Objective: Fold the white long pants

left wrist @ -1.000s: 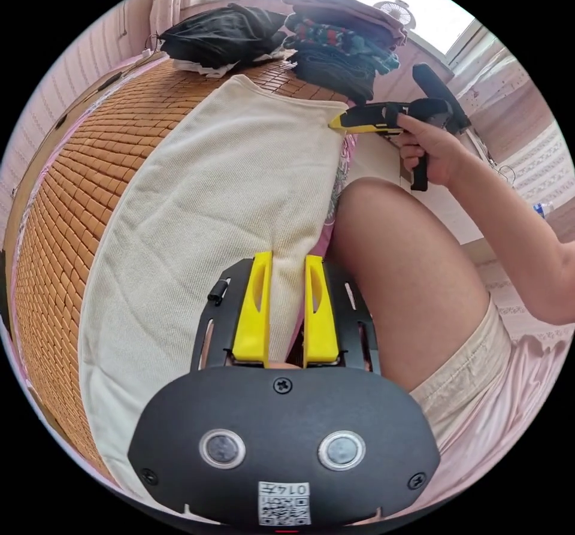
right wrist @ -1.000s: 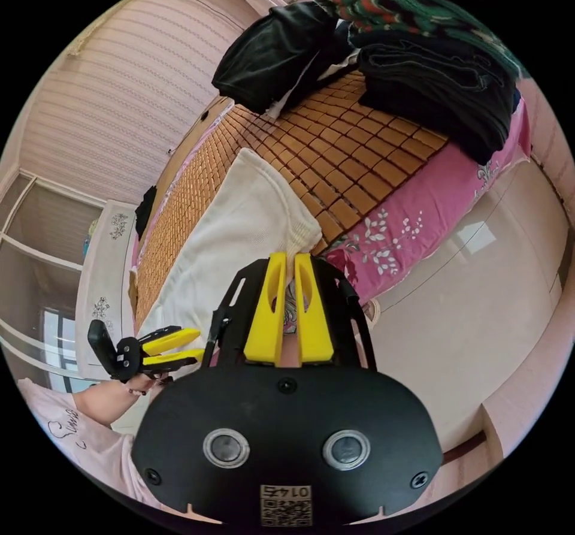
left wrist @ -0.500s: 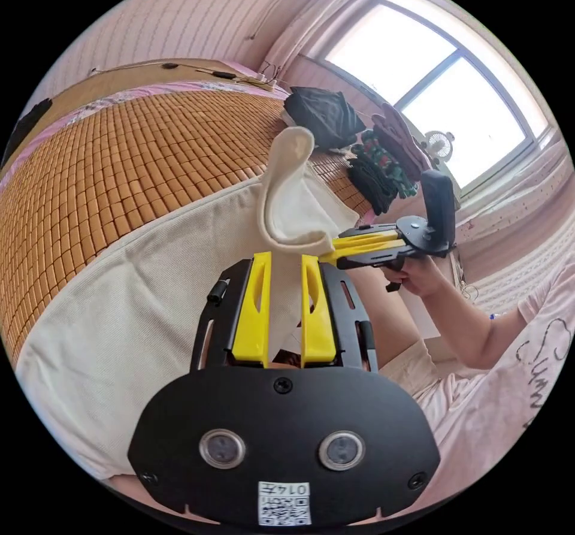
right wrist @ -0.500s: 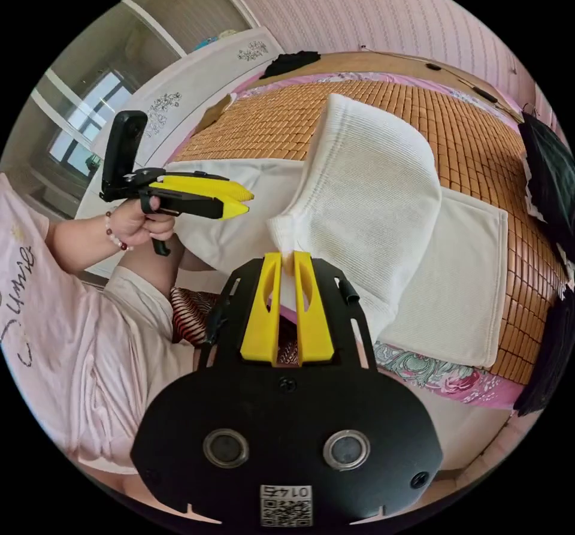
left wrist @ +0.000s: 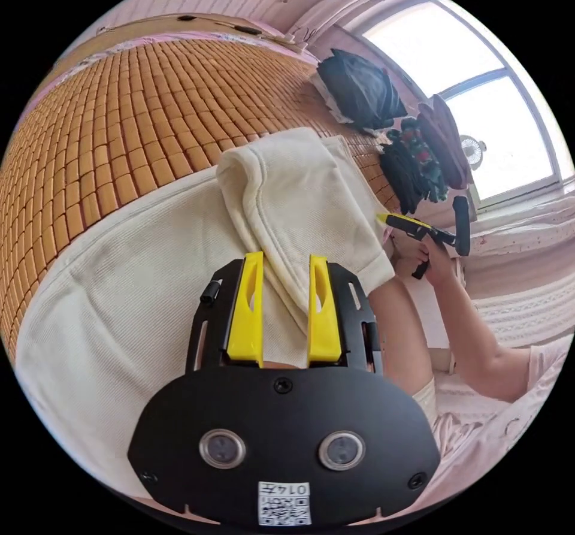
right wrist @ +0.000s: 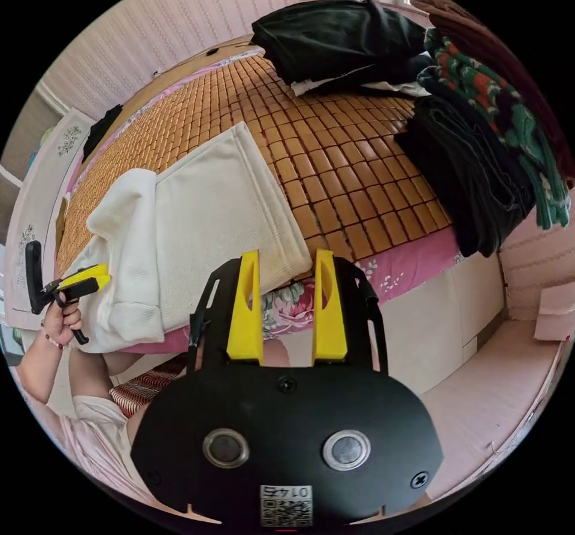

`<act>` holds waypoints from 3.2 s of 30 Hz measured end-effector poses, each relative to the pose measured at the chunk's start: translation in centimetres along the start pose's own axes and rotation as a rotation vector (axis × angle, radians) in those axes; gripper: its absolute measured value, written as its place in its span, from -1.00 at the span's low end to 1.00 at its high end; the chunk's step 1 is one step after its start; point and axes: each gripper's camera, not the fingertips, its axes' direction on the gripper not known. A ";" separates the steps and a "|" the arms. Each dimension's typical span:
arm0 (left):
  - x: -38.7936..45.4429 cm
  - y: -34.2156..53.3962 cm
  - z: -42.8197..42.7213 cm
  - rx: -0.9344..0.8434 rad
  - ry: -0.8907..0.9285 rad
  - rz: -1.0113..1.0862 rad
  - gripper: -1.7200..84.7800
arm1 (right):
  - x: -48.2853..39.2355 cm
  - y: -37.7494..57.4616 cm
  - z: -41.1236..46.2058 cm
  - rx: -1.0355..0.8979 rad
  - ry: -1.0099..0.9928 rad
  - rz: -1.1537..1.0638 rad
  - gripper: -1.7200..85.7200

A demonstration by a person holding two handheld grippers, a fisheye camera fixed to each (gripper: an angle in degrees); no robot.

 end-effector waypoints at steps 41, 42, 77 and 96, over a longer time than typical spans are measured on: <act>-5.4 6.4 -14.4 0.379 0.142 -0.094 -0.71 | -37.7 12.0 1.0 -0.182 -0.392 -1.051 -0.89; -5.2 5.8 -14.3 0.369 0.141 -0.082 -0.73 | -37.9 12.2 0.4 -0.154 -0.393 -1.061 -0.89; -2.9 9.8 -13.4 0.123 0.117 -0.178 -0.77 | -43.0 8.4 8.5 -0.178 -0.231 -0.875 -0.60; 4.9 22.5 -35.0 0.513 -0.133 0.108 -0.83 | -51.1 5.0 -2.9 0.038 -0.843 -1.102 -0.81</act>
